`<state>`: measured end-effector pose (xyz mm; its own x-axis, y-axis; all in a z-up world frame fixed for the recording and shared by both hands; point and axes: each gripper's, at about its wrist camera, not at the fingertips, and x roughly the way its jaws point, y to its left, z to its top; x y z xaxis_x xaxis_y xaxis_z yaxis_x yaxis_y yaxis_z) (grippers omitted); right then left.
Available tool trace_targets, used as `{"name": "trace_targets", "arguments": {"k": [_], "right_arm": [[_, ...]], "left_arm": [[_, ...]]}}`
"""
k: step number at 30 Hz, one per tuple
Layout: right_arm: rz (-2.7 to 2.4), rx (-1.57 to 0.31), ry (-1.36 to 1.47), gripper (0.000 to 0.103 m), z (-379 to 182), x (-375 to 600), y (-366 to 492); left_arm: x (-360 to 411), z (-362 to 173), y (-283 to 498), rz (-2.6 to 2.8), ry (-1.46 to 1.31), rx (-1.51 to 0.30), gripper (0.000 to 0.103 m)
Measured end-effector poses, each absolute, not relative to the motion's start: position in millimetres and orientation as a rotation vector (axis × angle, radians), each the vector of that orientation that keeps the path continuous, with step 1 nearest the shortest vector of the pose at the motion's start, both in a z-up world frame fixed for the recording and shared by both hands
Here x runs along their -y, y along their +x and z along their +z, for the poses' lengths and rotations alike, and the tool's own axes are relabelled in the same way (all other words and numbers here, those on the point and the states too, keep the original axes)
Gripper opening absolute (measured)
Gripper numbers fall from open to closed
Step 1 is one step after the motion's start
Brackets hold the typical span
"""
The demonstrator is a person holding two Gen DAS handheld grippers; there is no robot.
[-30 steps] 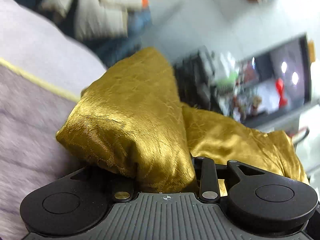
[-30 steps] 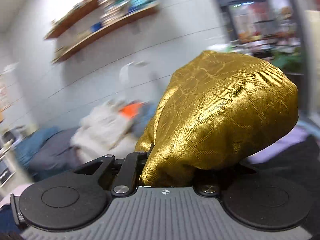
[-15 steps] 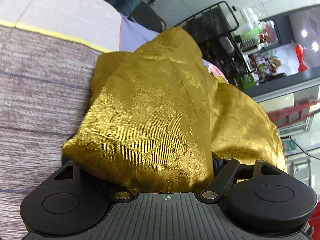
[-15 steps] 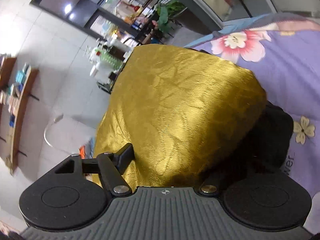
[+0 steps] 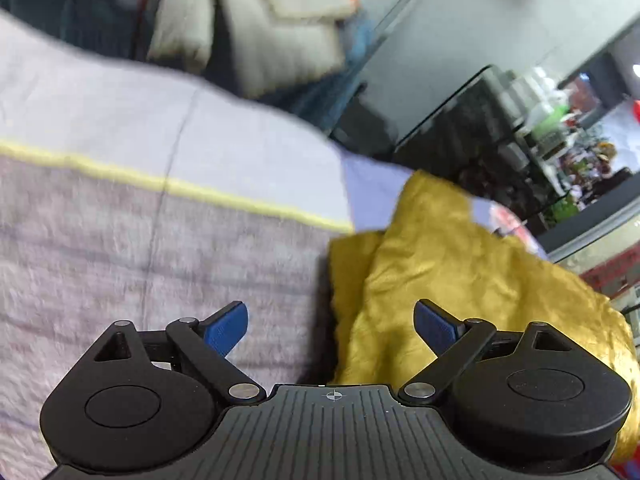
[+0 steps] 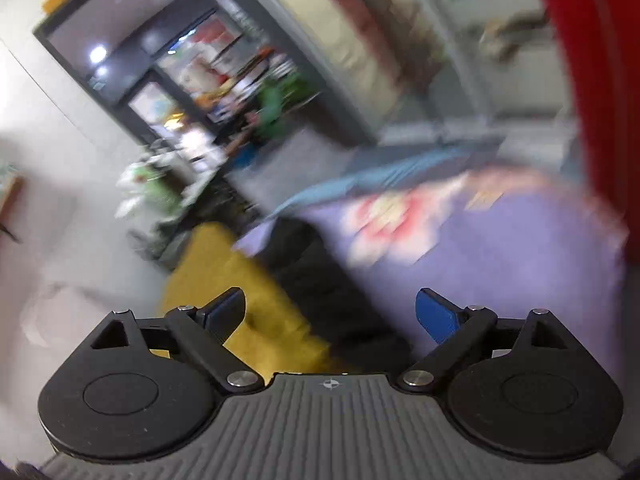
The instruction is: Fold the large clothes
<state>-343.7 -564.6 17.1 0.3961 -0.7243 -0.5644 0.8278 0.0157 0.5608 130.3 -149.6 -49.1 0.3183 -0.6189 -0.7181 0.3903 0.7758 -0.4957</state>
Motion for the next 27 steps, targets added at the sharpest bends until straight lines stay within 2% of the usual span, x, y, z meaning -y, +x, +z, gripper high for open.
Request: {"name": "trace_targets", "arguments": {"k": [4, 7, 10, 14, 17, 23, 27], "right_arm": [[-1.164, -0.271, 0.573, 0.093, 48.8, 536.4, -305.8], [-0.978, -0.328, 0.282, 0.103, 62.1, 499.5, -258.0], [-0.732, -0.443, 0.130, 0.102, 58.6, 478.0, -206.1], [-0.666, -0.629, -0.066, 0.102, 34.7, 467.4, -150.2], [-0.727, -0.709, -0.031, 0.102, 17.8, 497.6, -142.0], [-0.850, -0.666, 0.321, 0.102, -16.4, 577.6, -200.5], [-0.844, -0.674, 0.312, 0.102, -23.7, 577.2, -212.6]], "left_arm": [[176.3, -22.9, 85.5, -0.826, -0.177, -0.886, 0.103], [202.5, -26.0, 55.5, -0.920, -0.124, -0.888, 0.103], [218.1, -37.2, 37.6, -0.939, -0.066, -0.915, 0.103], [216.8, -41.2, 25.7, -0.946, 0.008, -0.857, 0.103], [218.0, -51.6, 27.7, -0.942, 0.043, -0.850, 0.103], [246.6, -67.7, 52.8, -1.003, 0.125, -0.882, 0.103], [255.1, -79.0, 72.6, -1.017, 0.091, -0.946, 0.103]]}}
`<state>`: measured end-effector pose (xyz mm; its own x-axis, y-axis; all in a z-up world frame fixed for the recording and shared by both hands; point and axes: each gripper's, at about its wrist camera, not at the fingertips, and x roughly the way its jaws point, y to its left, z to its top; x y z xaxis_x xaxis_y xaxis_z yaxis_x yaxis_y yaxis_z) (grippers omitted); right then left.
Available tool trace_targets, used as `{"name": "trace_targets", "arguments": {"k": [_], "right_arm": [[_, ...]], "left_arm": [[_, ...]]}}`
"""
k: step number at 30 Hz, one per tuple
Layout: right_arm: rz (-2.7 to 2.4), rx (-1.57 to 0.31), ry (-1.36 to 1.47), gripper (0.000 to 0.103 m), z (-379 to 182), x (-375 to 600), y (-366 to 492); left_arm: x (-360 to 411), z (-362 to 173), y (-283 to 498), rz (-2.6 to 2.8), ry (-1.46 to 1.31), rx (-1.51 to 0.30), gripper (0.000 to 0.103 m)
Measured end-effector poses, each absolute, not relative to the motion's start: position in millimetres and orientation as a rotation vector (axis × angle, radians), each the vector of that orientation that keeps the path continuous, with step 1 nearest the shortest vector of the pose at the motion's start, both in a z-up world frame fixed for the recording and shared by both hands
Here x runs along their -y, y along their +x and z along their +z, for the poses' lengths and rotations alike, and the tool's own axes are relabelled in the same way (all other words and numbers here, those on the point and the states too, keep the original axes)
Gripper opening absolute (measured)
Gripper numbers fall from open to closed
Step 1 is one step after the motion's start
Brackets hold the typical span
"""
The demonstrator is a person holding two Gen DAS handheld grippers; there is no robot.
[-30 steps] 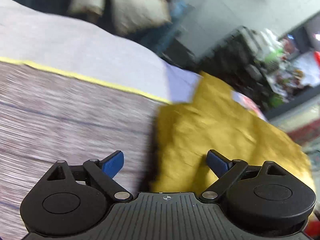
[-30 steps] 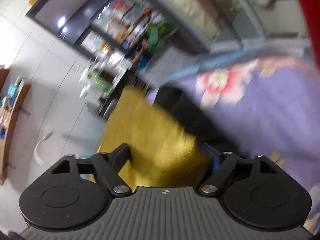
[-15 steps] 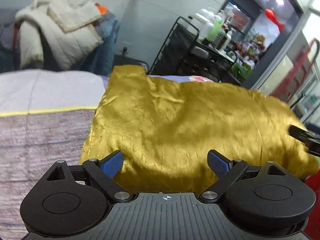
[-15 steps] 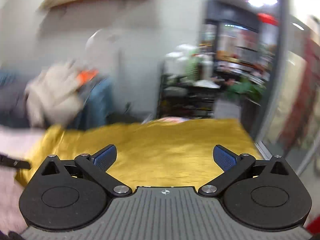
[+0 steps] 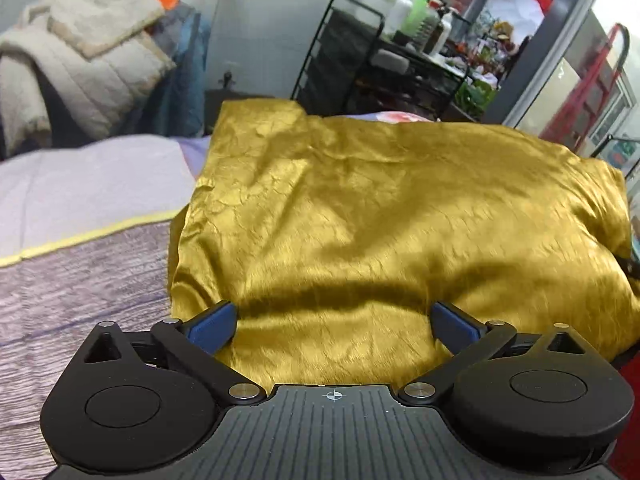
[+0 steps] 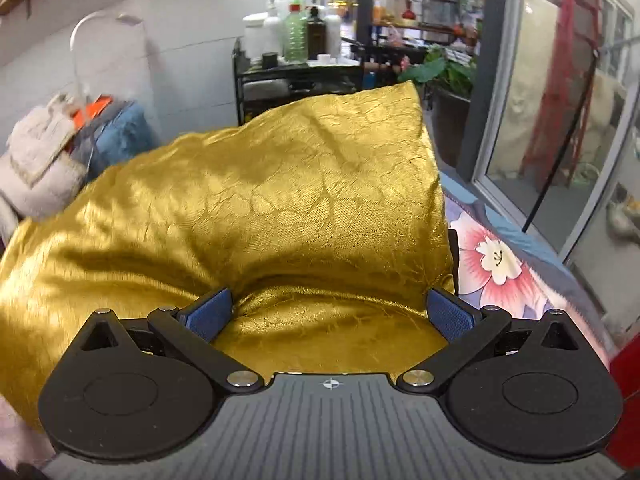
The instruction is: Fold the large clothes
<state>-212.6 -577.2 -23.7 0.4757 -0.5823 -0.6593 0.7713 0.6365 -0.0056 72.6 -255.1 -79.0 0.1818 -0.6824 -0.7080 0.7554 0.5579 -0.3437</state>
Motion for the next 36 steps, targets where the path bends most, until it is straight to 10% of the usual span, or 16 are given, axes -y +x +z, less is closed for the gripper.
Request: {"name": "trace_targets", "arguments": {"k": [36], "right_arm": [[-0.816, -0.963, 0.139, 0.103, 66.4, 462.6, -135.6]], "left_arm": [[267.2, 28.5, -23.4, -0.788, 0.614, -1.101, 0.103]]}}
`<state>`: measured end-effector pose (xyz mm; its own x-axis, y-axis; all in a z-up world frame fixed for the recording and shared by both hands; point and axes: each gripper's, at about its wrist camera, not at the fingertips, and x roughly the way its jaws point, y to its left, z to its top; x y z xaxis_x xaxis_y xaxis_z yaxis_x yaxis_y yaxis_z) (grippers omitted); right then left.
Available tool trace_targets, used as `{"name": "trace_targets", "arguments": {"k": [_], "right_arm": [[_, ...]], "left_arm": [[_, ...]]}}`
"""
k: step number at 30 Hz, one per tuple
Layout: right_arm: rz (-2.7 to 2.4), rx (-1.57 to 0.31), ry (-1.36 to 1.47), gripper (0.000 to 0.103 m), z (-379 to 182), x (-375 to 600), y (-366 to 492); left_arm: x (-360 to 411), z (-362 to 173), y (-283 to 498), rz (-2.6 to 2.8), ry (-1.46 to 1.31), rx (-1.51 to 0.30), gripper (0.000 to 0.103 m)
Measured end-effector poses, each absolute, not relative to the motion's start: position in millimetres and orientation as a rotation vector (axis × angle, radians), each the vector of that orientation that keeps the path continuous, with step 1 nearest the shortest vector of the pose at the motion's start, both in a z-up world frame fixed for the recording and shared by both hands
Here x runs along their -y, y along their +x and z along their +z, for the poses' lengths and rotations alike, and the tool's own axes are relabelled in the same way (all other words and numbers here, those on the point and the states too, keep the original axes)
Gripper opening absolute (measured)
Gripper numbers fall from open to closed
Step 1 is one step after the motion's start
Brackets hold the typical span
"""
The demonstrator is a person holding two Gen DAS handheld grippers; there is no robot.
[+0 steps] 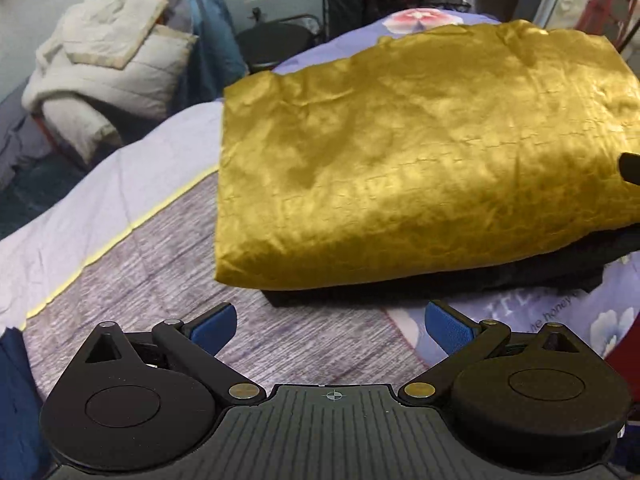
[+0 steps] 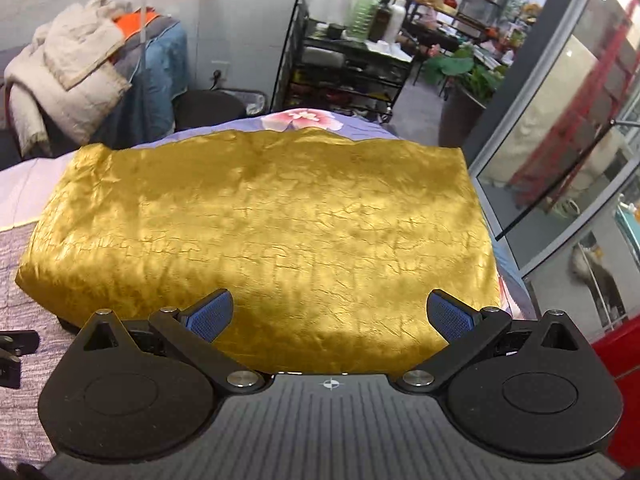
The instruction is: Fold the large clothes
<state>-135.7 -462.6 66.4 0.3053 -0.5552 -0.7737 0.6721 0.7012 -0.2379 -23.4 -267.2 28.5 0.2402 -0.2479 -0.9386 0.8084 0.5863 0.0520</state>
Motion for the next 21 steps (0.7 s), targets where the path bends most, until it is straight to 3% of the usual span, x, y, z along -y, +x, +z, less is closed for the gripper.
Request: {"name": "trace_targets", "arguments": {"k": [21], "right_arm": [[-0.807, -1.061, 0.172, 0.103, 64.0, 475.8, -128.0]], "left_arm": [[293.8, 42.5, -41.8, -0.820, 0.662, -1.057, 0.103]]}}
